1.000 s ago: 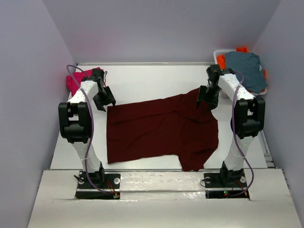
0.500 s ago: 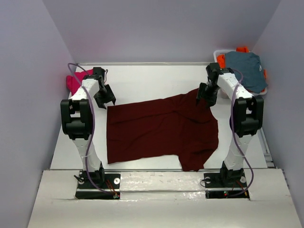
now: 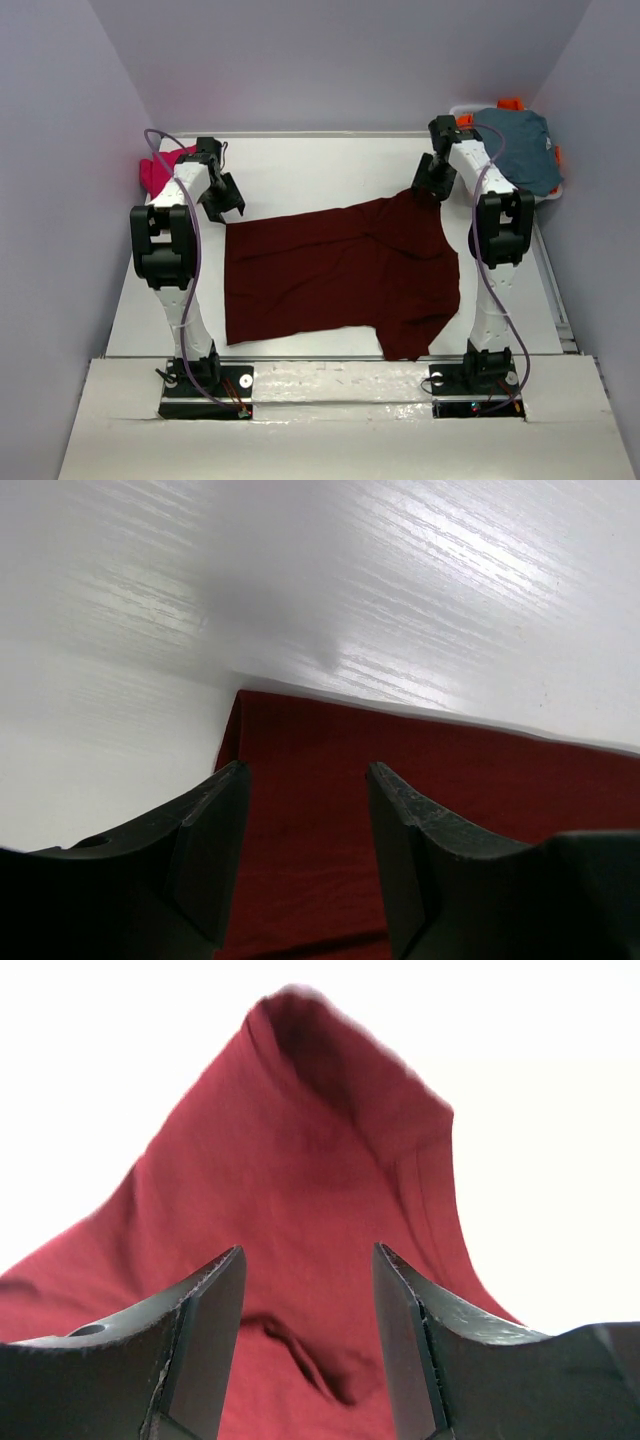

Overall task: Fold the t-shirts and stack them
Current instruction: Fold the tshirt

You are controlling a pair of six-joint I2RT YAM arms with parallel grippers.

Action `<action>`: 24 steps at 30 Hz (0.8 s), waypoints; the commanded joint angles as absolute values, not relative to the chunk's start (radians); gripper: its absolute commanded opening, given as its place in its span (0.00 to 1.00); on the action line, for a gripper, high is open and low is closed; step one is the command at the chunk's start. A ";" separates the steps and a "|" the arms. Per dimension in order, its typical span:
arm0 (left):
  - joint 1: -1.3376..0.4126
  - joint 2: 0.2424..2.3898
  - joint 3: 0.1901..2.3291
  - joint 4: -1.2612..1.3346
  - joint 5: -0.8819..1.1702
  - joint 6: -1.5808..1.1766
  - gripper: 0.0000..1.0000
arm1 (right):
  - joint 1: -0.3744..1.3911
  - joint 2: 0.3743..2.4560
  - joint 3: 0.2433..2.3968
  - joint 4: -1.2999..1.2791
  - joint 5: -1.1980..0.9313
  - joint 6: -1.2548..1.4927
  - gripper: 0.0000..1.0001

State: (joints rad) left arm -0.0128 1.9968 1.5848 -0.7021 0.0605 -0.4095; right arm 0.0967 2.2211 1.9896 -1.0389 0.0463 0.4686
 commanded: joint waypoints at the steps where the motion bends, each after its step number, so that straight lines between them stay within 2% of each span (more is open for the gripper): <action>1: -0.011 1.973 1.617 -0.718 0.077 -0.407 0.61 | 0.080 2.270 2.158 -1.048 0.169 0.466 0.59; 10: -0.011 1.979 1.646 -0.735 0.080 -0.399 0.60 | 0.071 2.344 2.230 -1.054 0.281 0.405 0.58; 24: -0.011 1.980 1.634 -0.735 0.072 -0.397 0.60 | 0.071 2.350 2.157 -1.009 0.151 0.387 0.56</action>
